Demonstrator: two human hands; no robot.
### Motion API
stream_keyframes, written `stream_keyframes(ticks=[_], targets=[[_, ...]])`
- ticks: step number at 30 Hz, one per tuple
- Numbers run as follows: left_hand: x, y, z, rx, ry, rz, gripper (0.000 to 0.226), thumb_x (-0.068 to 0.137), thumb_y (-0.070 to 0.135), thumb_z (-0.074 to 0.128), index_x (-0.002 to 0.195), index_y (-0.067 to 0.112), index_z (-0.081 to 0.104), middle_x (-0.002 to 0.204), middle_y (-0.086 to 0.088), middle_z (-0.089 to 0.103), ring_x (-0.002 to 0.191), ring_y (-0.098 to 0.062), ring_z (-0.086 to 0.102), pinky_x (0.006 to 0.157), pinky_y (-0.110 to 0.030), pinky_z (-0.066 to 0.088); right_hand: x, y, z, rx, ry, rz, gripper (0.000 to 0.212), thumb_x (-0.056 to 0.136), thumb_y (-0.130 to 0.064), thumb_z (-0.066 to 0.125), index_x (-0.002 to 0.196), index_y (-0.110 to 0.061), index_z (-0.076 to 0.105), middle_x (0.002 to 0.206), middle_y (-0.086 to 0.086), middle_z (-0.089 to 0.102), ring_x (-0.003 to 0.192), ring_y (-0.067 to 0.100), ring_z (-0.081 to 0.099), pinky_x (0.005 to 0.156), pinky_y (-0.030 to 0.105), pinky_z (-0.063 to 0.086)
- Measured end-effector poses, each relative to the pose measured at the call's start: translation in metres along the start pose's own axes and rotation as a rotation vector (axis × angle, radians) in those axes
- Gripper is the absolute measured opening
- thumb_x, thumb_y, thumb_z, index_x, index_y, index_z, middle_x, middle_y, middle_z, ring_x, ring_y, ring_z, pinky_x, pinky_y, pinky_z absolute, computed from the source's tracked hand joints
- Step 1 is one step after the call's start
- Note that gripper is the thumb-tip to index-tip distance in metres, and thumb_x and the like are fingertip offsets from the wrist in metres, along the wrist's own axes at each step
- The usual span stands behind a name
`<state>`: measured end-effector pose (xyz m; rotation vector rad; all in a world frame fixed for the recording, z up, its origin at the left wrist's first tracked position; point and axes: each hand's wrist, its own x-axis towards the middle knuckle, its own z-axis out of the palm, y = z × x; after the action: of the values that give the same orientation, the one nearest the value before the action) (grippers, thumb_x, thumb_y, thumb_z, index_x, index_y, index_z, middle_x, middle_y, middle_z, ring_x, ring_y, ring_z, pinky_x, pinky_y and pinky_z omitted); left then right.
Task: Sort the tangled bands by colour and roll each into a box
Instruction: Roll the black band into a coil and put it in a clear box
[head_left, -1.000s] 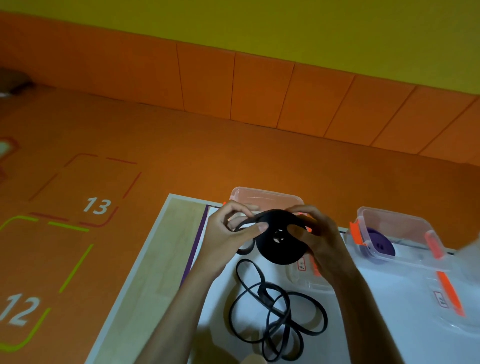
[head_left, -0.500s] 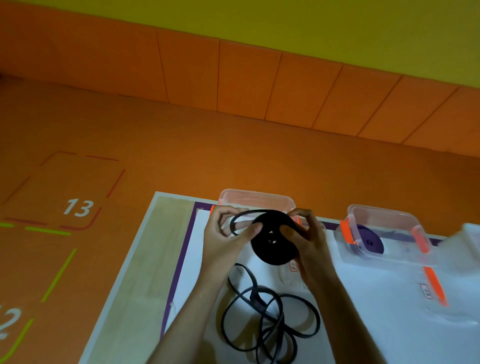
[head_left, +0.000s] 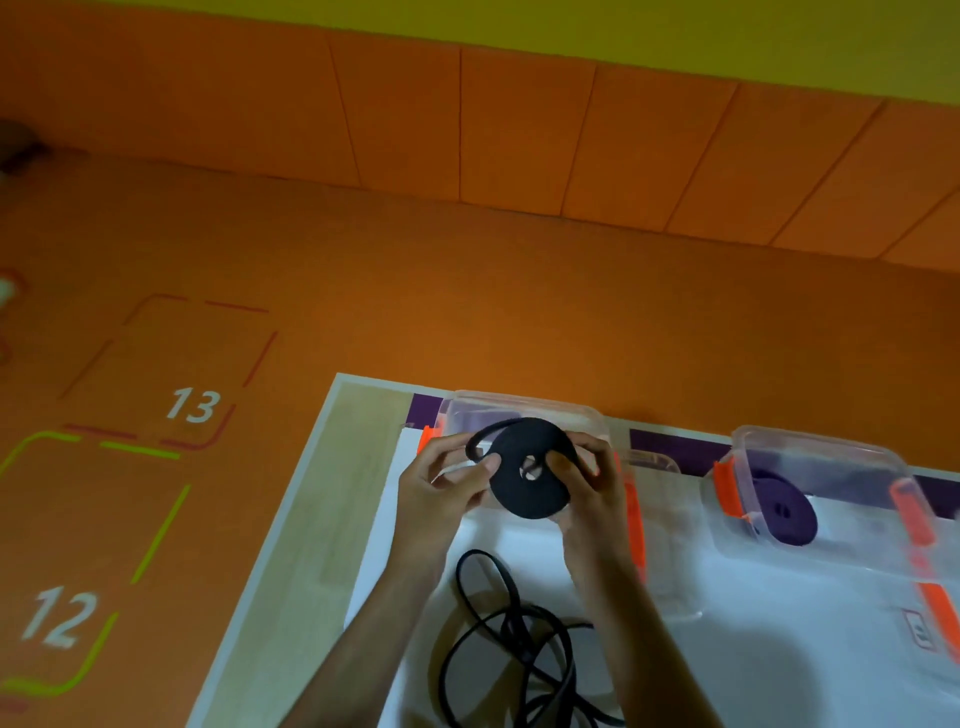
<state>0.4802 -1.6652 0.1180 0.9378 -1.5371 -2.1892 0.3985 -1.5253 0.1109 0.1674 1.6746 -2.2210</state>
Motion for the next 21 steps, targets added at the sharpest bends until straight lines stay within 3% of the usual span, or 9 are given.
stream_keyframes(ticks=[4, 7, 9, 11, 13, 16, 21], targets=[[0.033, -0.008, 0.015, 0.017, 0.057, -0.123, 0.029, 0.084, 0.015, 0.088, 0.11, 0.02, 0.077, 0.115, -0.011, 0.076, 0.107, -0.03, 0.075, 0.081, -0.044, 0.066, 0.028, 0.017, -0.003, 0.068, 0.044, 0.118, 0.027, 0.091, -0.002, 0.075, 0.102, -0.027, 0.071, 0.113, 0.0, 0.078, 0.111, 0.026, 0.073, 0.085, 0.054, 0.063], [0.06, -0.021, 0.027, 0.06, 0.132, -0.146, 0.027, 0.083, 0.008, 0.088, 0.108, 0.013, 0.078, 0.116, -0.017, 0.074, 0.106, -0.035, 0.074, 0.07, -0.037, 0.065, 0.056, 0.027, -0.01, 0.015, 0.082, 0.258, 0.025, 0.093, -0.003, 0.073, 0.11, -0.021, 0.069, 0.097, -0.013, 0.079, 0.103, 0.018, 0.07, 0.068, 0.035, 0.064], [0.074, -0.034, 0.034, 0.048, 0.178, -0.189, 0.028, 0.084, 0.0, 0.086, 0.11, 0.005, 0.076, 0.117, -0.025, 0.072, 0.107, -0.041, 0.073, 0.07, -0.041, 0.066, 0.076, 0.034, -0.017, -0.082, 0.073, 0.337, 0.023, 0.093, -0.003, 0.074, 0.111, -0.016, 0.065, 0.098, -0.005, 0.078, 0.102, 0.018, 0.068, 0.064, 0.031, 0.061], [0.087, -0.05, 0.037, 0.057, 0.213, -0.206, 0.03, 0.083, -0.005, 0.085, 0.111, -0.002, 0.074, 0.116, -0.03, 0.071, 0.108, -0.047, 0.071, 0.072, -0.044, 0.066, 0.095, 0.042, -0.024, -0.231, 0.027, 0.379, 0.021, 0.094, -0.001, 0.072, 0.105, -0.015, 0.061, 0.104, 0.004, 0.074, 0.101, 0.02, 0.068, 0.067, 0.032, 0.056], [0.101, -0.064, 0.039, 0.088, 0.241, -0.217, 0.029, 0.082, -0.008, 0.084, 0.109, -0.006, 0.073, 0.114, -0.032, 0.071, 0.106, -0.05, 0.07, 0.079, -0.051, 0.065, 0.11, 0.05, -0.028, -0.388, -0.03, 0.405, 0.023, 0.093, 0.001, 0.066, 0.098, -0.021, 0.059, 0.102, 0.001, 0.07, 0.094, 0.013, 0.064, 0.067, 0.03, 0.05], [0.123, -0.086, 0.039, 0.108, 0.307, -0.281, 0.022, 0.083, -0.01, 0.082, 0.102, -0.004, 0.073, 0.113, -0.03, 0.073, 0.107, -0.047, 0.071, 0.09, -0.06, 0.062, 0.125, 0.064, -0.031, -0.544, -0.101, 0.447, 0.026, 0.096, -0.002, 0.062, 0.094, -0.028, 0.057, 0.097, -0.006, 0.062, 0.087, 0.009, 0.058, 0.071, 0.033, 0.057], [0.156, -0.124, 0.048, 0.286, 0.352, -0.365, 0.018, 0.085, -0.001, 0.085, 0.099, 0.006, 0.077, 0.11, -0.022, 0.077, 0.107, -0.043, 0.073, 0.096, -0.056, 0.061, 0.146, 0.082, -0.035, -0.838, -0.166, 0.418, 0.01, 0.099, -0.012, 0.062, 0.095, -0.015, 0.053, 0.088, -0.003, 0.058, 0.082, 0.015, 0.061, 0.074, 0.035, 0.058]])
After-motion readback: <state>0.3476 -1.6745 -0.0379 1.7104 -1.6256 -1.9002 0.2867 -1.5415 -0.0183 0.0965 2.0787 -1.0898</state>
